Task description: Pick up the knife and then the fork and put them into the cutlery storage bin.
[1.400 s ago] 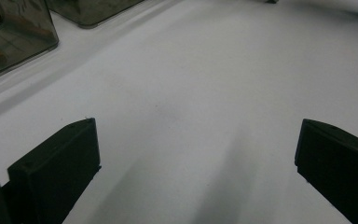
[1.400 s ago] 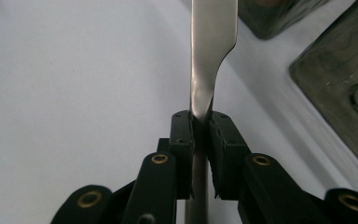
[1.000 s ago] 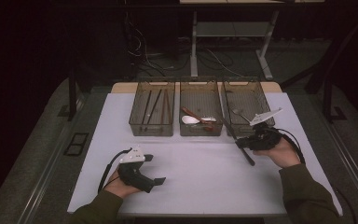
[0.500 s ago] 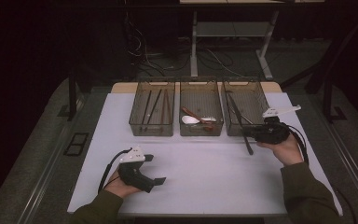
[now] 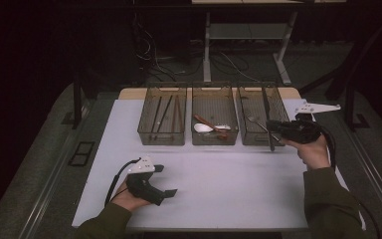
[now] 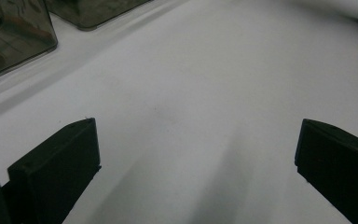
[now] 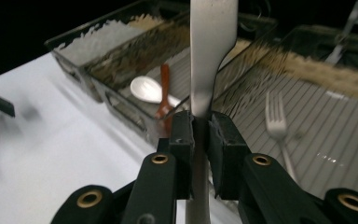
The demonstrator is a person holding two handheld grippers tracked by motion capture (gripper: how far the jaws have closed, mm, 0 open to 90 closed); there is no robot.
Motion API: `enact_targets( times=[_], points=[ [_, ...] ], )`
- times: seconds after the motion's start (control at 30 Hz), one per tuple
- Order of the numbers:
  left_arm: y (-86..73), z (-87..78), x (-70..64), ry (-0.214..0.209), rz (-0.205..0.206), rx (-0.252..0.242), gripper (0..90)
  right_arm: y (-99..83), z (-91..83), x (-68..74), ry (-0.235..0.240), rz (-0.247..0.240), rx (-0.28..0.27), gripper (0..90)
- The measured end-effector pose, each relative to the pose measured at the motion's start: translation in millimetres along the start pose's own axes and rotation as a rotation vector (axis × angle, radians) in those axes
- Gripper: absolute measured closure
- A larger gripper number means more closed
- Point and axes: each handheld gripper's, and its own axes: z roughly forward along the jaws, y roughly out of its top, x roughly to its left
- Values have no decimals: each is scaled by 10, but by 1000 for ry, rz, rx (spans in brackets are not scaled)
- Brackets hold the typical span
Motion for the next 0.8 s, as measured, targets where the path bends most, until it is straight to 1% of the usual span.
enact_targets(
  times=[0.1,0.17,0.23,0.33,0.53,0.7,0.8],
  points=[
    [-1,1,3,2,-3,0,0,80,-49,-7,-20,-7,-24,799],
    [-1,3,7,3,-1,1,0,130,-77,-21,-41,-13,-34,799],
    [-1,3,4,2,-3,2,0,174,-94,-53,-53,-12,-46,799],
    [-1,4,2,1,-4,2,0,240,-99,-116,-77,-11,-48,799],
    [0,6,1,0,-2,2,0,346,-56,-267,-128,6,-37,799],
    [-1,9,-2,-1,-6,-1,0,394,43,-395,-169,31,-17,799],
    [0,6,0,0,-1,1,0,410,122,-460,-182,38,6,799]
  ],
)
